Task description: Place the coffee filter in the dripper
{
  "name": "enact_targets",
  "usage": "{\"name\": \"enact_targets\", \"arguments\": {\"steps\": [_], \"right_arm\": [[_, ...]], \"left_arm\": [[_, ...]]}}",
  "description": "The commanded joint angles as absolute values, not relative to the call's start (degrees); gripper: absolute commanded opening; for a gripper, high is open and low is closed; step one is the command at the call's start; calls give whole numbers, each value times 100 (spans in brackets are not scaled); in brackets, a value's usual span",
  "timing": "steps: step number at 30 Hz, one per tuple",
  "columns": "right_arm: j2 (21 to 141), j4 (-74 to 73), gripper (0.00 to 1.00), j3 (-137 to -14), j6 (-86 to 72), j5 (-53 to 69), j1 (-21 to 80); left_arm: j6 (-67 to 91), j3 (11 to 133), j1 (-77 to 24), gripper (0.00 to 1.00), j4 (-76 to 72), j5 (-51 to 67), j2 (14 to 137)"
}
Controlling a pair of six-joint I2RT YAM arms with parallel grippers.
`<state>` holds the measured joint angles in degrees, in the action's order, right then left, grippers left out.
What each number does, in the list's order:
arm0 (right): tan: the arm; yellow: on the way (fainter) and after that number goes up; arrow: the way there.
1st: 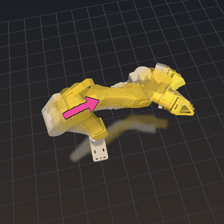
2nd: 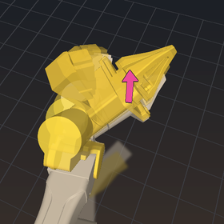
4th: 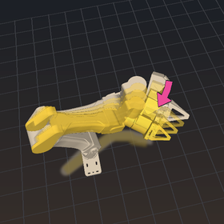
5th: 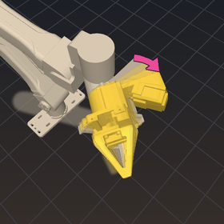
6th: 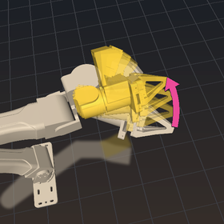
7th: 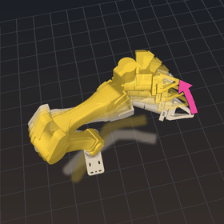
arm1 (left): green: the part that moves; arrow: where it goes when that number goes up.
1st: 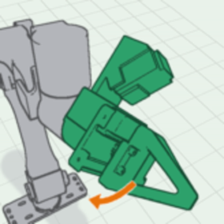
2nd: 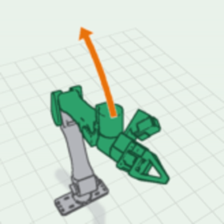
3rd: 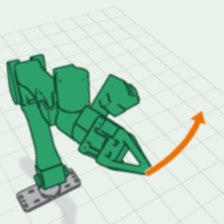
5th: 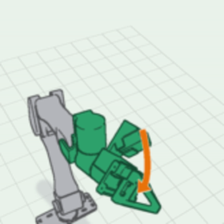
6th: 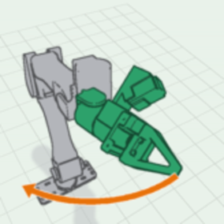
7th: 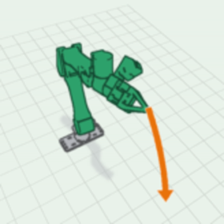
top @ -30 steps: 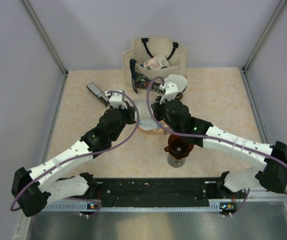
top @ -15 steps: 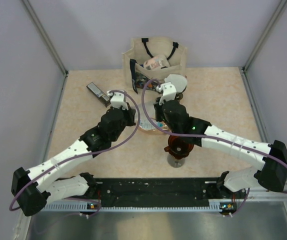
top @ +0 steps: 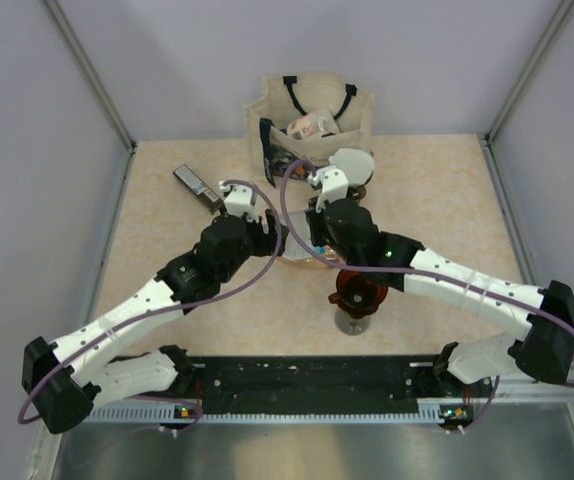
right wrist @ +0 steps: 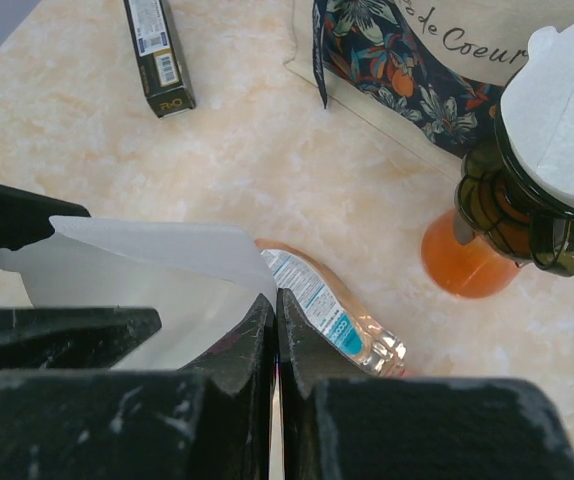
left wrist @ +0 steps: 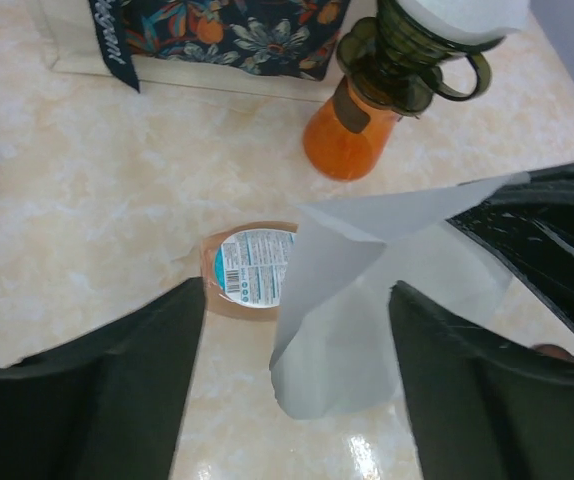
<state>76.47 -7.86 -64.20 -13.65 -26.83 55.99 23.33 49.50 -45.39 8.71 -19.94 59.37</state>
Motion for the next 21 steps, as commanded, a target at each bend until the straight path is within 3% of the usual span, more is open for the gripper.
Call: {"name": "enact_targets", "arguments": {"steps": [1,4,11,21], "right_arm": [[7550,-966,0,-6838,-1424,-2426,5555],[7541,-1238,0,-7030,-1450,-2435,5555],[7226,-2599,0,-7330,-1898,-2207,5520],[5573,-4673,0,-7443,-2908,-1591,5344]], "left_arm": [[2276,5002,-4526,85,572,-1249,5512],[2276,4826,-4526,99,387,-906,5143],[2452,4500,-4526,99,176,-650,4158],[2654,4359,-4500,99,369,-2179,4235]]}}
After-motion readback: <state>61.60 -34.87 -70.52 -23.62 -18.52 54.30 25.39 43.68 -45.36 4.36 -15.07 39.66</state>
